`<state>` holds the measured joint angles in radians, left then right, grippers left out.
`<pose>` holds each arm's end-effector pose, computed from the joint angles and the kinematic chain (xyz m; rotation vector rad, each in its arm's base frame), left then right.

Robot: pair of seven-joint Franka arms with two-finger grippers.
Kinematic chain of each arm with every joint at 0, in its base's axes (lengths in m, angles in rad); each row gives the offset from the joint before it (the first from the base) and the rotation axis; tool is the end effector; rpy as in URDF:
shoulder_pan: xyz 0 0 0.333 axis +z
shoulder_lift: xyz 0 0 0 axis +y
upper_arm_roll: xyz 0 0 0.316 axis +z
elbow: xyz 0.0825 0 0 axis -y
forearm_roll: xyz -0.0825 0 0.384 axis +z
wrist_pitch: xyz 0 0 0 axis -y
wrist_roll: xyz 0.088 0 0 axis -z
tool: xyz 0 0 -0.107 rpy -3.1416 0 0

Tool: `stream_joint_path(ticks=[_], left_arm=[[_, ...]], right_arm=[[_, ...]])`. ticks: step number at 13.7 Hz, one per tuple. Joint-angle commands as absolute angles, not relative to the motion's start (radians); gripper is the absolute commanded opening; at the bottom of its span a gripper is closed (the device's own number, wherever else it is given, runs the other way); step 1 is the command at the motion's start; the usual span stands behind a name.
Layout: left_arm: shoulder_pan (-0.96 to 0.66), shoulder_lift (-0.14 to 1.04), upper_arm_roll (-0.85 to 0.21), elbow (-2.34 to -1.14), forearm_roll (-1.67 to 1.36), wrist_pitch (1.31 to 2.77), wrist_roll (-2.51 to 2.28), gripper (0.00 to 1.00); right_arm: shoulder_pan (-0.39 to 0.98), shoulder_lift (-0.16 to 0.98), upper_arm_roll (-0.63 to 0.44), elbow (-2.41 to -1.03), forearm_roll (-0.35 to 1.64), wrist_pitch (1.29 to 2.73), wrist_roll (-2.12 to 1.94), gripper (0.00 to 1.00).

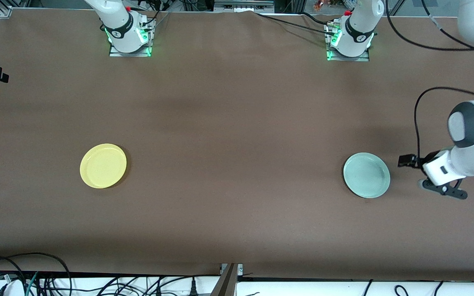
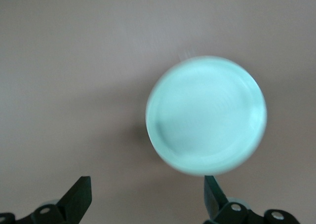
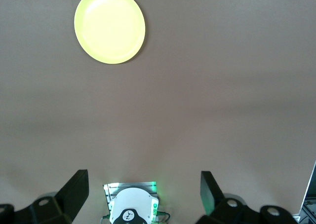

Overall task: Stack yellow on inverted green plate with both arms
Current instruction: 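Lower the left gripper and grasp the green plate's rim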

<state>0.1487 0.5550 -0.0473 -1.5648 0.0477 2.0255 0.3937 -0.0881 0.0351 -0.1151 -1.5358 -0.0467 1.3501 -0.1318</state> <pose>0.6806 0.0764 0.3136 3.0939 -0.4824 -0.1485 0.5279 -0.1135 0.6050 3.1063 -0.1196 -0.3526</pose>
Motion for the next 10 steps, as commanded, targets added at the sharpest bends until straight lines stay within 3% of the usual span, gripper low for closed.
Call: stream_joint_path(ticks=[1, 10], left_arm=[[0.149, 0.638, -0.055, -1.532, 0.077, 2.083, 0.434, 1.0], [0.149, 0.77, -0.063, -1.545, 0.06, 2.212, 0.649, 1.0]], right_arm=[[-0.092, 0.04, -0.118, -1.525, -0.028, 1.348, -0.135, 1.0], [-0.098, 0.04, -0.138, -1.526, -0.025, 1.348, -0.149, 1.0]])
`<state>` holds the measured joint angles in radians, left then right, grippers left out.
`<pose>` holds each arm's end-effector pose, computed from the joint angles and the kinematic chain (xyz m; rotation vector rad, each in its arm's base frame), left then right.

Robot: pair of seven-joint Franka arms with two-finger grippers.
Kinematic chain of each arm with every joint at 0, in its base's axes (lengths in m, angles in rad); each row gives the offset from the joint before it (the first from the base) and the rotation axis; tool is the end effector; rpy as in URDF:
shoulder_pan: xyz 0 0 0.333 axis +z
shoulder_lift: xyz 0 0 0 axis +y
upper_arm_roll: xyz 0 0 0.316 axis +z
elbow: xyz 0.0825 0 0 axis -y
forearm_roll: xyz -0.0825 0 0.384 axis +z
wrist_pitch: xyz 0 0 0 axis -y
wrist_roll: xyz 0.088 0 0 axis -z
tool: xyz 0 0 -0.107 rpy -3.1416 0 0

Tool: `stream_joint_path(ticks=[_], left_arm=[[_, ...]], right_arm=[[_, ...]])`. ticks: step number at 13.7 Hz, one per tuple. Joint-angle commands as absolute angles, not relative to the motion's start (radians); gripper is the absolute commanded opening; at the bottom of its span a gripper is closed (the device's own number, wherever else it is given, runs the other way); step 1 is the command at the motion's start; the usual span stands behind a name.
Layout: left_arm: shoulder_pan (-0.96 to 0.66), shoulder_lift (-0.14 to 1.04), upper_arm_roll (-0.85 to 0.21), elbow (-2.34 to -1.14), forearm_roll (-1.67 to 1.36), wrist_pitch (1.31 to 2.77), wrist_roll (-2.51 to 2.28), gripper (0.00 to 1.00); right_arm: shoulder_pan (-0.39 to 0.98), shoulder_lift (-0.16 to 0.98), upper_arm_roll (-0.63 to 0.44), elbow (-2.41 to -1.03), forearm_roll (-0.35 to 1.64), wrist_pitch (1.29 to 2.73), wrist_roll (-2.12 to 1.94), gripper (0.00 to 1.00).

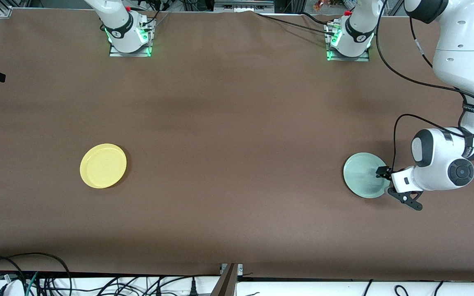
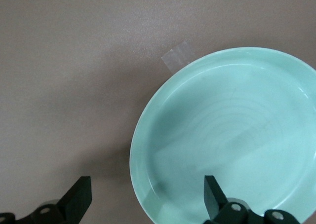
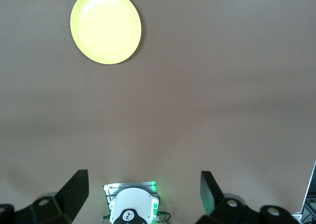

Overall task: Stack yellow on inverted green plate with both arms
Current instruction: 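Lower the left gripper and grasp the green plate's rim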

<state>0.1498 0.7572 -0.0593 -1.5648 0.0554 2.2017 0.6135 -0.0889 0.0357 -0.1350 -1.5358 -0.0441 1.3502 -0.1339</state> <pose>0.6852 0.0694 0.1881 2.9828 -0.8329 -0.1732 0.5257 -0.1239 0.6047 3.1094 -0.1483 -0.3534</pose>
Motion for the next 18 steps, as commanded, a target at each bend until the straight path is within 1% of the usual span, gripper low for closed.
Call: stream_joint_path(ticks=[1, 2, 3, 4, 6, 7, 8, 9, 12, 15, 16, 18], left_arm=[[0.147, 0.77, -0.063, -1.545, 0.06, 2.212, 0.652, 0.78], [0.146, 0.772, -0.061, -1.545, 0.063, 2.212, 0.656, 0.47], [0.146, 0.773, -0.061, -1.545, 0.063, 2.212, 0.676, 0.29], [0.146, 0.775, -0.061, -1.545, 0.063, 2.212, 0.693, 0.25], [0.152, 0.796, -0.061, -1.543, 0.063, 2.212, 0.696, 0.25], [0.155, 0.801, -0.063, -1.542, 0.061, 2.212, 0.696, 0.22], [0.155, 0.801, -0.061, -1.54, 0.061, 2.212, 0.704, 0.09], [0.156, 0.798, -0.061, -1.539, 0.064, 2.212, 0.716, 0.0], [0.16, 0.769, -0.063, -1.532, 0.064, 2.198, 0.753, 0.0], [0.102, 0.669, -0.078, -1.532, 0.078, 2.09, 0.742, 0.0], [0.062, 0.638, -0.068, -1.532, 0.11, 2.076, 0.742, 0.0], [0.014, 0.582, -0.08, -1.519, 0.312, 2.074, 0.738, 0.0]], right_arm=[[-0.1, 0.04, -0.137, -1.526, -0.025, 1.348, -0.149, 1.0], [-0.1, 0.04, -0.138, -1.526, -0.025, 1.348, -0.149, 1.0], [-0.101, 0.04, -0.138, -1.526, -0.025, 1.348, -0.149, 1.0], [-0.101, 0.04, -0.138, -1.526, -0.025, 1.347, -0.149, 1.0], [-0.104, 0.04, -0.138, -1.526, -0.025, 1.345, -0.149, 1.0], [-0.112, 0.041, -0.138, -1.526, -0.025, 1.345, -0.149, 1.0], [-0.112, 0.043, -0.138, -1.526, -0.025, 1.347, -0.149, 1.0], [-0.112, 0.043, -0.138, -1.526, -0.025, 1.347, -0.149, 1.0], [-0.114, 0.046, -0.138, -1.526, -0.015, 1.345, -0.149, 1.0], [-0.123, 0.048, -0.138, -1.526, -0.011, 1.345, -0.149, 1.0], [-0.123, 0.048, -0.138, -1.526, -0.011, 1.345, -0.149, 1.0], [-0.123, 0.048, -0.138, -1.526, -0.011, 1.345, -0.149, 1.0]])
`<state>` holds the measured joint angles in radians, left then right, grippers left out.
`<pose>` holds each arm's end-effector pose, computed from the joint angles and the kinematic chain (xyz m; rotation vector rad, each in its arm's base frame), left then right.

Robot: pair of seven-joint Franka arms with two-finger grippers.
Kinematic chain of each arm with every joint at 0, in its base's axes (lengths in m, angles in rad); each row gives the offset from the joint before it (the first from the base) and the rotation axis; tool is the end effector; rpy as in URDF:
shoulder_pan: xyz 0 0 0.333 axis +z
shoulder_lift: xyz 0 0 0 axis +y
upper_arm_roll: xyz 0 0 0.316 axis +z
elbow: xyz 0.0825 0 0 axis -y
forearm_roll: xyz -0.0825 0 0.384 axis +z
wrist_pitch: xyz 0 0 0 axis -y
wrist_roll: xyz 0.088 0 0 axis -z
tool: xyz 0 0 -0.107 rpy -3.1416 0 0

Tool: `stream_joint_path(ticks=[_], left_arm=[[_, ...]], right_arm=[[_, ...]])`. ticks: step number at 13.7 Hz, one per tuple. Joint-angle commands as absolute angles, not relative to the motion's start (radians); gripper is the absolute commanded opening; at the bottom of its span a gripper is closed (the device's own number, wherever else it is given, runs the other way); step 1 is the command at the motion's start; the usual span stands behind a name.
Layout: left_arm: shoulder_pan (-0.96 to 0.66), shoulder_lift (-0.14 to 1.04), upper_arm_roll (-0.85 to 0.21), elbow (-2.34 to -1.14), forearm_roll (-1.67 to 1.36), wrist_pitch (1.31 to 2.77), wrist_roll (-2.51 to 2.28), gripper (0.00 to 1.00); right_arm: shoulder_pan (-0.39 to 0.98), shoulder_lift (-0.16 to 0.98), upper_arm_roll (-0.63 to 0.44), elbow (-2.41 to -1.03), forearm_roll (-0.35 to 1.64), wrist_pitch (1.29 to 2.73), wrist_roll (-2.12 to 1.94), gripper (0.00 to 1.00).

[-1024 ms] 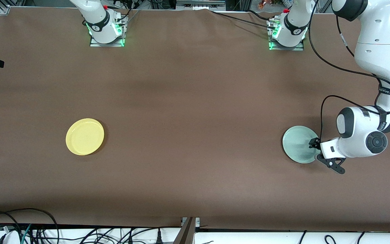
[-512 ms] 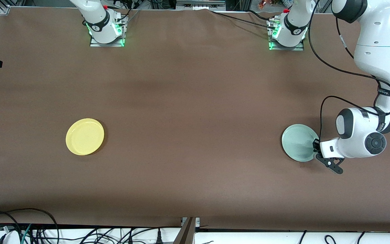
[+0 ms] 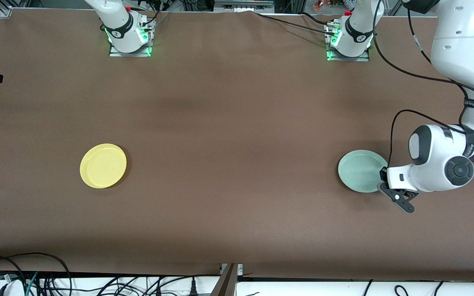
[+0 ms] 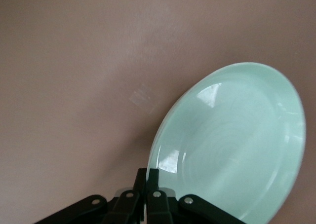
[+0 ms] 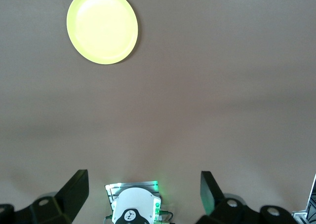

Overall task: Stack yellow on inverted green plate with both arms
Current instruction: 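Lift the green plate with the left gripper and flip it over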

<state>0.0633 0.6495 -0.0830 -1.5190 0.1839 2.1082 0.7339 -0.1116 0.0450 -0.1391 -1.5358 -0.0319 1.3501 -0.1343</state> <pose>0.7026 0.0037 0.2762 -2.7963 1.2437 0.1375 0.5250 -0.1367 0.5997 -3.1080 0.1873 0.3648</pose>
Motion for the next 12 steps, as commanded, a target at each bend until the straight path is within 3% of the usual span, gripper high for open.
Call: stream_joint_path(ticks=[1, 3, 6, 12], left_arm=[[-0.023, 0.559, -0.078, -1.519, 0.351, 2.065, 0.73, 0.0], [-0.113, 0.548, -0.066, -1.5, 0.391, 1.976, 0.649, 0.0], [-0.251, 0.558, -0.071, -1.381, 0.556, 1.788, 0.537, 0.0], [-0.579, 0.607, -0.058, -1.381, 0.863, 1.516, 0.16, 0.0]], right_arm=[[-0.123, 0.048, -0.138, -1.526, -0.011, 1.345, -0.149, 1.0], [-0.124, 0.048, -0.138, -1.526, -0.011, 1.345, -0.149, 1.0], [-0.141, 0.049, -0.138, -1.526, -0.005, 1.347, -0.149, 1.0], [-0.192, 0.063, -0.135, -1.525, 0.052, 1.342, -0.15, 1.0]])
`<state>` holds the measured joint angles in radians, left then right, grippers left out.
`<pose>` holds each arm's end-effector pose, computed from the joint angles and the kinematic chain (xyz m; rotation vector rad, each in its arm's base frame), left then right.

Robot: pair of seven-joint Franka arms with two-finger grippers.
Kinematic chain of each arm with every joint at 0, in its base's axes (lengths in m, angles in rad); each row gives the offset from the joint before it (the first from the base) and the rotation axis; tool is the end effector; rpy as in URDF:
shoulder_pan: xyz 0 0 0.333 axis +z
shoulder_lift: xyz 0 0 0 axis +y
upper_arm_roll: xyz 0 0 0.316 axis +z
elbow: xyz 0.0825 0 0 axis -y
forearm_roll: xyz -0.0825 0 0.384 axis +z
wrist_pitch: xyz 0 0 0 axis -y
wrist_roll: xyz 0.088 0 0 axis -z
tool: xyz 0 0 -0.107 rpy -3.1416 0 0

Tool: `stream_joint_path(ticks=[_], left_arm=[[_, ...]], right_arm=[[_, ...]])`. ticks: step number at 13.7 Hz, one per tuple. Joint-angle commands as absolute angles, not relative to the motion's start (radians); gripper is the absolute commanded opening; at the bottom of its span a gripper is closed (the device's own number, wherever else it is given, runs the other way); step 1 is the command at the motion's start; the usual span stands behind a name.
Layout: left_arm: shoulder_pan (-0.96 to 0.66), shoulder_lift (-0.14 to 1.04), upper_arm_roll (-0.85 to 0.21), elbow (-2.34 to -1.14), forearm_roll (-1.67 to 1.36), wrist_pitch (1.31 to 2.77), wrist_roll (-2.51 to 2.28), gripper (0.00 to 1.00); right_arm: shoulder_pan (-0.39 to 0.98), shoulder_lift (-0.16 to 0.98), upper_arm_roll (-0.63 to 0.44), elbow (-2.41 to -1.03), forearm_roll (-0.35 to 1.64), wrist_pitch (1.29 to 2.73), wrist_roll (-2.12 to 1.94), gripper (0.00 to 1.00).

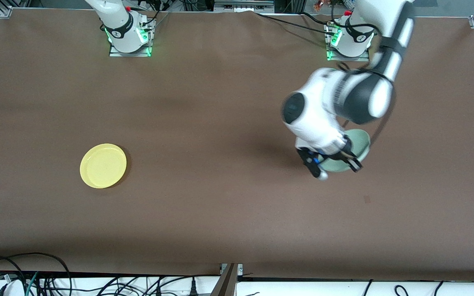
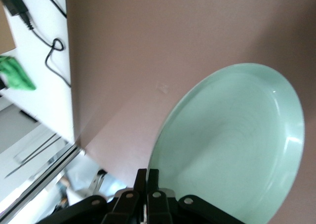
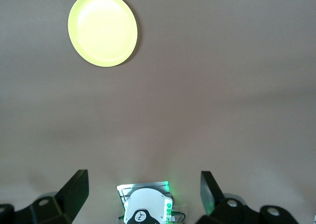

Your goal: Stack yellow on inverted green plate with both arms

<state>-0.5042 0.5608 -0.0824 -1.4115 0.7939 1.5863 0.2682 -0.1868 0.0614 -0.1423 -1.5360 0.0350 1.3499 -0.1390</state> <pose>0.6106 -0.3028 0.3771 -2.0405 1.1477 0.3007 0.5196 -0.1703 0.5907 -3.0247 0.2844 0.3574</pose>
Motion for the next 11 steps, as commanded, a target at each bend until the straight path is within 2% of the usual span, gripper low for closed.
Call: stream_joint_path(ticks=[1, 6, 11], left_arm=[[-0.615, 0.629, -0.06, -1.381, 0.908, 1.47, 0.073, 0.0], [-0.724, 0.712, -0.06, -1.381, 0.994, 1.364, -0.341, 0.0], [-0.793, 0.787, -0.061, -1.379, 1.002, 1.358, -0.727, 0.0]], right_arm=[[-0.19, 0.063, -0.133, -1.525, 0.051, 1.342, -0.152, 1.0], [-0.176, 0.067, -0.12, -1.509, 0.045, 1.348, -0.153, 1.0], [-0.152, 0.141, -0.123, -1.509, 0.046, 1.414, -0.152, 1.0]])
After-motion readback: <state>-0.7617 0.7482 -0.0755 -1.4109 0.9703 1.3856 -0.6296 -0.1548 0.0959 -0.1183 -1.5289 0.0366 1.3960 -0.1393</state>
